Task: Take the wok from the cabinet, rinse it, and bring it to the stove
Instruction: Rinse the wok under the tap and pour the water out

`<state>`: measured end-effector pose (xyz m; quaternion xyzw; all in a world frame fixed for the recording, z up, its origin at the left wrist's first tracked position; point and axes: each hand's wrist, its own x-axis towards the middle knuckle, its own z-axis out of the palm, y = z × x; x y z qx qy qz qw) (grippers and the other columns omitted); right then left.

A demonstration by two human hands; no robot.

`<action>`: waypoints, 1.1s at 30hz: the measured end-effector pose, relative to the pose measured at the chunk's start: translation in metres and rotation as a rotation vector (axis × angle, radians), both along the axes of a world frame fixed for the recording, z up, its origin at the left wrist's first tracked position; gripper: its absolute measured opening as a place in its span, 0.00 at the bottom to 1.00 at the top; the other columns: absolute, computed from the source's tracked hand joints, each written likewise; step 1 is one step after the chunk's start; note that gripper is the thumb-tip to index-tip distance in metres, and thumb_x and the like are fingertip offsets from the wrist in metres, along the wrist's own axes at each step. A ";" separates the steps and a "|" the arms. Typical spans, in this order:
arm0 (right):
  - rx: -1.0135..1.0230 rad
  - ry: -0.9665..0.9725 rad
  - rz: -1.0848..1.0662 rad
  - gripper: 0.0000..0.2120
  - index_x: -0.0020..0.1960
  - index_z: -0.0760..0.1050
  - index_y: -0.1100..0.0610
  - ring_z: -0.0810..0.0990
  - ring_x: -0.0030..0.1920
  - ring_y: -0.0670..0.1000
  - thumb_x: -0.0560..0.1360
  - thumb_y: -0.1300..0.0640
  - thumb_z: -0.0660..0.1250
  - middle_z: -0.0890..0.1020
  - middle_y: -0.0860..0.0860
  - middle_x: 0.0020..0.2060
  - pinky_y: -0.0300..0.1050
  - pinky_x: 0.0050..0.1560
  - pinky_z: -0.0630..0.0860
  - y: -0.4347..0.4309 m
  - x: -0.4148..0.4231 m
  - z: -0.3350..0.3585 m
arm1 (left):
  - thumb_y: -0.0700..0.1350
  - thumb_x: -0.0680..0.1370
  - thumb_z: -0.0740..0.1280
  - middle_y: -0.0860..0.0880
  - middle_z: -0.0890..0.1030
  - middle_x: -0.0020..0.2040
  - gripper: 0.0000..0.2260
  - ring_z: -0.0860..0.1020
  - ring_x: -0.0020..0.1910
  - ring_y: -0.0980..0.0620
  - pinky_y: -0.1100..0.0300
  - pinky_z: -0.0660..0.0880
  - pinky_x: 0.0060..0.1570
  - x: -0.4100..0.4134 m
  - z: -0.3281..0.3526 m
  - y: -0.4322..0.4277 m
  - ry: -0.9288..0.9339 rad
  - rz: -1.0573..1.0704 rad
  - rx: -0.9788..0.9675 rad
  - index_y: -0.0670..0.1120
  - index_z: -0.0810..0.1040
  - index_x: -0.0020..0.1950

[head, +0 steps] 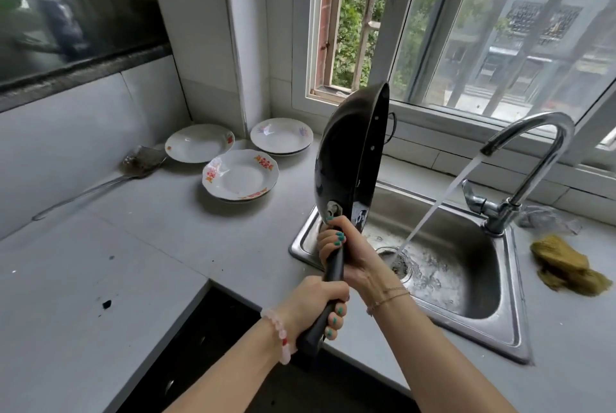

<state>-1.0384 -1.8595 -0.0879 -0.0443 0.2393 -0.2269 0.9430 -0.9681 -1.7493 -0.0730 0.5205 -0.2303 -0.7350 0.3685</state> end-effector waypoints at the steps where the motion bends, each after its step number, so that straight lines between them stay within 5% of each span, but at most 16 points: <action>1: -0.068 0.137 -0.017 0.13 0.29 0.65 0.57 0.68 0.18 0.44 0.69 0.65 0.64 0.68 0.49 0.20 0.33 0.19 0.69 0.001 0.001 0.004 | 0.37 0.73 0.60 0.52 0.69 0.22 0.09 0.66 0.17 0.57 0.69 0.63 0.17 0.000 -0.002 0.002 -0.037 0.006 -0.017 0.44 0.66 0.33; 4: -0.285 0.485 -0.001 0.11 0.36 0.66 0.58 0.69 0.19 0.45 0.76 0.62 0.61 0.67 0.51 0.27 0.33 0.21 0.68 0.004 0.001 0.012 | 0.38 0.71 0.62 0.51 0.71 0.21 0.07 0.67 0.18 0.56 0.67 0.65 0.19 -0.005 -0.010 0.007 -0.176 0.035 -0.058 0.44 0.67 0.34; 8: -0.266 0.568 -0.048 0.14 0.33 0.64 0.56 0.65 0.17 0.43 0.75 0.59 0.63 0.66 0.48 0.22 0.31 0.18 0.62 0.012 0.008 0.011 | 0.40 0.69 0.63 0.51 0.71 0.22 0.04 0.69 0.18 0.55 0.65 0.66 0.21 -0.007 -0.016 0.010 -0.403 0.021 -0.105 0.43 0.68 0.37; 15: -0.135 0.421 -0.155 0.18 0.28 0.60 0.54 0.58 0.15 0.42 0.76 0.61 0.58 0.60 0.46 0.17 0.32 0.14 0.55 0.022 -0.004 -0.016 | 0.41 0.69 0.62 0.49 0.71 0.27 0.05 0.70 0.17 0.55 0.66 0.66 0.20 -0.012 -0.024 0.018 -0.738 -0.176 -0.134 0.45 0.66 0.38; 19: -0.083 0.293 -0.181 0.23 0.22 0.58 0.53 0.57 0.14 0.43 0.75 0.61 0.57 0.59 0.46 0.16 0.33 0.13 0.56 0.025 -0.016 -0.029 | 0.43 0.69 0.63 0.47 0.73 0.33 0.05 0.73 0.26 0.50 0.62 0.70 0.28 -0.015 -0.027 0.017 -0.889 -0.260 -0.164 0.44 0.68 0.40; 28: -0.032 0.151 -0.258 0.21 0.22 0.59 0.54 0.59 0.14 0.44 0.73 0.62 0.58 0.60 0.47 0.15 0.34 0.13 0.59 0.033 -0.042 -0.057 | 0.47 0.68 0.62 0.50 0.75 0.36 0.05 0.76 0.38 0.49 0.63 0.69 0.36 -0.032 -0.047 0.014 -1.024 -0.369 -0.199 0.47 0.72 0.41; 33: -0.003 0.036 -0.273 0.20 0.21 0.59 0.54 0.59 0.13 0.44 0.71 0.62 0.58 0.60 0.47 0.14 0.34 0.12 0.58 0.026 -0.057 -0.067 | 0.48 0.66 0.63 0.52 0.75 0.33 0.05 0.75 0.35 0.52 0.69 0.65 0.28 -0.043 -0.055 0.005 -0.972 -0.359 -0.166 0.48 0.70 0.36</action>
